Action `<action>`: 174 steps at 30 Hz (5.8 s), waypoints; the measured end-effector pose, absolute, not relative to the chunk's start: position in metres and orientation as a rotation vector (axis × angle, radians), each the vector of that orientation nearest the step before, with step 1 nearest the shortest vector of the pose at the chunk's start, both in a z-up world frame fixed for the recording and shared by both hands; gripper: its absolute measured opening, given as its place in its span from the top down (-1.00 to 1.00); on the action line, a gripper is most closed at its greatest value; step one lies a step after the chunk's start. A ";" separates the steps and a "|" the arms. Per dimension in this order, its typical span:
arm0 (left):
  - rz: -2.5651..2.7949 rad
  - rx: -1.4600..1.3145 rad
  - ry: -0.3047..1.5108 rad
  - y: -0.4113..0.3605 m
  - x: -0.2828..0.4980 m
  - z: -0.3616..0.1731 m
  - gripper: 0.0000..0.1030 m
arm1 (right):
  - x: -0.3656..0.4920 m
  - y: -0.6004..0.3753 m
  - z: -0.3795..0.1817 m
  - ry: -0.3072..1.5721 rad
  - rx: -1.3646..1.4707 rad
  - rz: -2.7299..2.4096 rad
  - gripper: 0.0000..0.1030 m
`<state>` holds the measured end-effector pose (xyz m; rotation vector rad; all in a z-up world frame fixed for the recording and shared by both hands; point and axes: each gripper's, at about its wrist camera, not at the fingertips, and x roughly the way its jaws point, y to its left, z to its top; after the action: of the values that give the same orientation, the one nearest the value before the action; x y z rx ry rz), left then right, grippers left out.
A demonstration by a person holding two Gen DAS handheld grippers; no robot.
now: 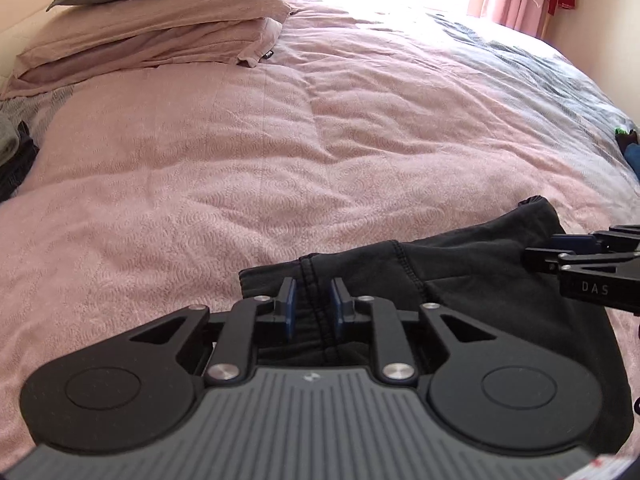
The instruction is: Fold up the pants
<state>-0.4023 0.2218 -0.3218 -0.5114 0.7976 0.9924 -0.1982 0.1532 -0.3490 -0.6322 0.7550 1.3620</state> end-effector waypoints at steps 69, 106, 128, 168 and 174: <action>0.804 -0.736 1.286 0.114 -0.461 -0.287 0.27 | -0.269 -0.001 -0.293 1.249 -0.621 1.089 -0.22; 0.535 -1.302 0.598 0.258 -0.483 -0.391 -0.53 | -0.096 0.076 -0.390 1.547 -0.026 1.391 -0.38; 0.706 -1.259 0.616 0.236 -0.472 -0.343 0.17 | -0.113 0.107 -0.353 1.571 -0.126 1.424 0.61; 1.457 -1.303 -0.044 0.302 -0.849 -0.175 0.18 | -0.601 0.499 -0.223 1.406 -0.651 2.191 0.61; 1.515 -1.268 -0.142 0.382 -0.915 -0.181 0.18 | -0.695 0.595 -0.226 1.353 -0.680 2.258 0.61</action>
<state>-0.9147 0.3818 -0.1813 -1.2682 -0.1418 1.5149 -0.6946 0.5946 -0.2256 -0.6797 1.3526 2.2576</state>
